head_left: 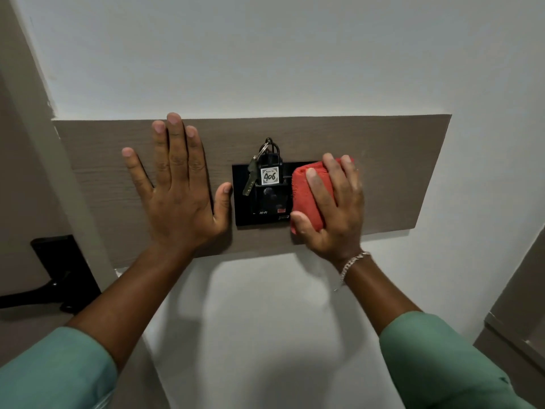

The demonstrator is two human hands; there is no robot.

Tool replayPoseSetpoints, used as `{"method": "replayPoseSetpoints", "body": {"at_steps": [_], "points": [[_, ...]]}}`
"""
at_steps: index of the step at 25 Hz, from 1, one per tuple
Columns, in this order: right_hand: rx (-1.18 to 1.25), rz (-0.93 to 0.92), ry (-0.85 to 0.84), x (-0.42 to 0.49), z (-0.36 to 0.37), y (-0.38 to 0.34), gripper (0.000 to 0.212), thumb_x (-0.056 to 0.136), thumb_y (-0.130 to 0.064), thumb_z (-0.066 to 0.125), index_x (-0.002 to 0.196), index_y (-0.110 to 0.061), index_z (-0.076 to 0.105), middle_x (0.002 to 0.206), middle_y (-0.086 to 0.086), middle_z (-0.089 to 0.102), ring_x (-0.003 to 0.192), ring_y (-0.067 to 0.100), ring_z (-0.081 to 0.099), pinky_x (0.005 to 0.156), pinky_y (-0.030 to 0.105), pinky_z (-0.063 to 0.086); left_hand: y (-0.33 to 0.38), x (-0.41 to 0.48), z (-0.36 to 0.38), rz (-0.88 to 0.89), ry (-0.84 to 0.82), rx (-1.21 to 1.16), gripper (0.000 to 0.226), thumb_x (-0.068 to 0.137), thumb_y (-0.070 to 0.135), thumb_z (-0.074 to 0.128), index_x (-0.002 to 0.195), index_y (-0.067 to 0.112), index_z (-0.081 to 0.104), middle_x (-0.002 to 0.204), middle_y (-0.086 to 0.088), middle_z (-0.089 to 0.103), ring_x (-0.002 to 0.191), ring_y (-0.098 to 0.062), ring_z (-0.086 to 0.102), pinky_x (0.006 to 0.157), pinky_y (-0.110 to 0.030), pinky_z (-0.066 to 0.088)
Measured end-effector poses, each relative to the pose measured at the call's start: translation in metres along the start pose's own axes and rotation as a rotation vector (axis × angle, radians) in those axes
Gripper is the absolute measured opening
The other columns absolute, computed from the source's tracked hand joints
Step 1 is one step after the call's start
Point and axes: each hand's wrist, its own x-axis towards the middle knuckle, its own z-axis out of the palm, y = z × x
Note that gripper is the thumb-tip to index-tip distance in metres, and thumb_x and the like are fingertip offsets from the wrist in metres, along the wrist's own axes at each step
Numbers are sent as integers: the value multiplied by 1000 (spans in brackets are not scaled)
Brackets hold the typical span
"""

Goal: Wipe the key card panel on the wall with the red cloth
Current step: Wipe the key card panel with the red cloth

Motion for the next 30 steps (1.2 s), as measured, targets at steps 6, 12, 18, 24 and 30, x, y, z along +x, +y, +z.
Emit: {"method": "replayPoseSetpoints", "body": {"at_steps": [6, 12, 18, 24, 30], "points": [[34, 137, 66, 10, 15, -14, 53, 95, -47, 50, 140, -19, 50, 147, 20, 50, 144, 42, 37, 114, 61, 36, -2, 2, 1, 4, -4, -3, 82, 94, 52, 34, 154, 1, 15, 161, -25, 20, 151, -37, 11, 118, -65, 5], [67, 284, 126, 12, 12, -6, 53, 97, -48, 48, 140, -18, 49, 149, 19, 48, 146, 37, 34, 119, 54, 34, 0, 2, 2, -2, -5, 8, 82, 94, 53, 33, 155, 1, 13, 161, -25, 20, 151, -37, 11, 119, -65, 5], [0, 15, 0, -13, 3, 6, 55, 94, -52, 49, 137, -17, 45, 148, 18, 40, 142, 41, 35, 110, 64, 40, 1, 1, 2, 3, 5, 12, 82, 94, 53, 34, 155, 1, 14, 161, -24, 20, 151, -37, 11, 118, -65, 6], [-27, 174, 104, -1, 20, -23, 55, 96, -53, 46, 144, -27, 41, 152, 16, 39, 146, 39, 32, 114, 60, 36, 0, 0, 3, 3, 4, 0, 83, 94, 53, 34, 155, 2, 10, 162, -23, 16, 152, -36, 8, 119, -63, 3], [-45, 221, -4, -37, 12, -6, 56, 98, -55, 48, 143, -23, 37, 153, 17, 31, 146, 42, 28, 118, 59, 34, 0, 1, -1, 6, -2, -19, 82, 95, 53, 35, 155, 2, 14, 161, -24, 20, 151, -37, 10, 118, -65, 6]]}}
